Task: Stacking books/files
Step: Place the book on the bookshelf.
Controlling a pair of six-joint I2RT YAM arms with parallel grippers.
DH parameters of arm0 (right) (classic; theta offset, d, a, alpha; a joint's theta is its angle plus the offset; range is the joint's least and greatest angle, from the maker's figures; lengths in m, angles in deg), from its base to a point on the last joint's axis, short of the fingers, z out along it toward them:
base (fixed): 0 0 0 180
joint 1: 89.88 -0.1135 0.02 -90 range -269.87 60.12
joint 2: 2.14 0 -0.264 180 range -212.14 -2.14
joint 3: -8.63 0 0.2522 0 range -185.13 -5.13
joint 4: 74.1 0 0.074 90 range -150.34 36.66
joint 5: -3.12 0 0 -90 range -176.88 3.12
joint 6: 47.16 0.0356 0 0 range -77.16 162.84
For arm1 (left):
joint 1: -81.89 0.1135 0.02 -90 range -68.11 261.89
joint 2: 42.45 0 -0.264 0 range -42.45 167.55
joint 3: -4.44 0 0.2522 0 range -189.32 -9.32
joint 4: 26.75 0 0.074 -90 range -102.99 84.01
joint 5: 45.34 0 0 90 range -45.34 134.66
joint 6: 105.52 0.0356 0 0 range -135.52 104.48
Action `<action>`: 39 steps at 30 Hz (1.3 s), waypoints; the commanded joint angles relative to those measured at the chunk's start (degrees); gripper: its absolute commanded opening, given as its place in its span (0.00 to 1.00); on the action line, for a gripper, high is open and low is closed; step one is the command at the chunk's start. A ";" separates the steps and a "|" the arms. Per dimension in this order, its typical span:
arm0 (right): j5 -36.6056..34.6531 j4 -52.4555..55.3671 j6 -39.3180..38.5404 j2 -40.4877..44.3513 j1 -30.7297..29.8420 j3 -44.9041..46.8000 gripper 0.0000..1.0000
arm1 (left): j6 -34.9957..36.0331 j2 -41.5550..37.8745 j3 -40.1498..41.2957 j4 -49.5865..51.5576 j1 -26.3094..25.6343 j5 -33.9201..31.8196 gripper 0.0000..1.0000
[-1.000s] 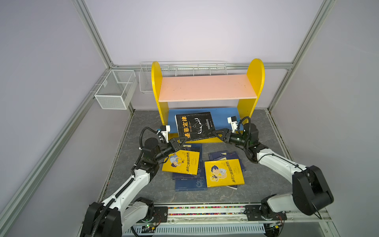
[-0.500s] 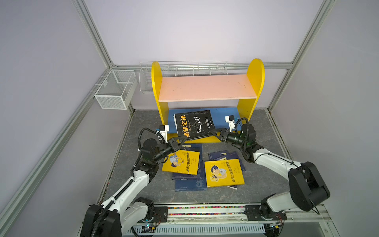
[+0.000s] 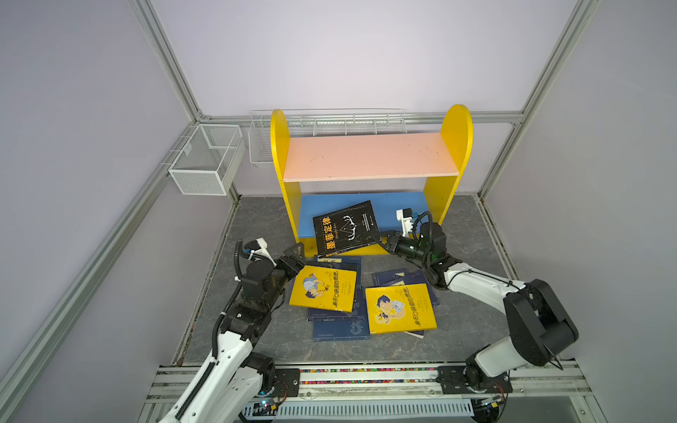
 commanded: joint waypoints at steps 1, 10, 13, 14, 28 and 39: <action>-2.52 -7.81 0.81 -2.19 -0.72 -5.08 0.07 | -4.59 -3.39 -2.54 19.07 0.12 -19.63 0.81; -9.70 0.02 -1.10 -9.17 -3.65 -13.85 0.07 | -5.04 3.20 -1.24 23.10 0.49 -17.29 0.82; -12.68 2.26 -0.77 -12.03 -5.24 -16.57 0.07 | -4.68 8.48 -0.64 20.18 1.48 -13.03 0.82; -13.74 3.67 -0.65 -13.10 -5.85 -17.85 0.07 | -3.80 9.47 -0.89 19.50 2.08 -11.94 0.82; -20.02 10.97 2.01 -20.53 -9.19 -22.99 0.07 | -0.52 7.27 2.82 16.77 10.58 -3.18 0.82; -19.84 19.28 0.10 -22.57 -10.01 -27.00 0.34 | 1.29 7.21 2.11 16.79 10.58 -2.52 0.82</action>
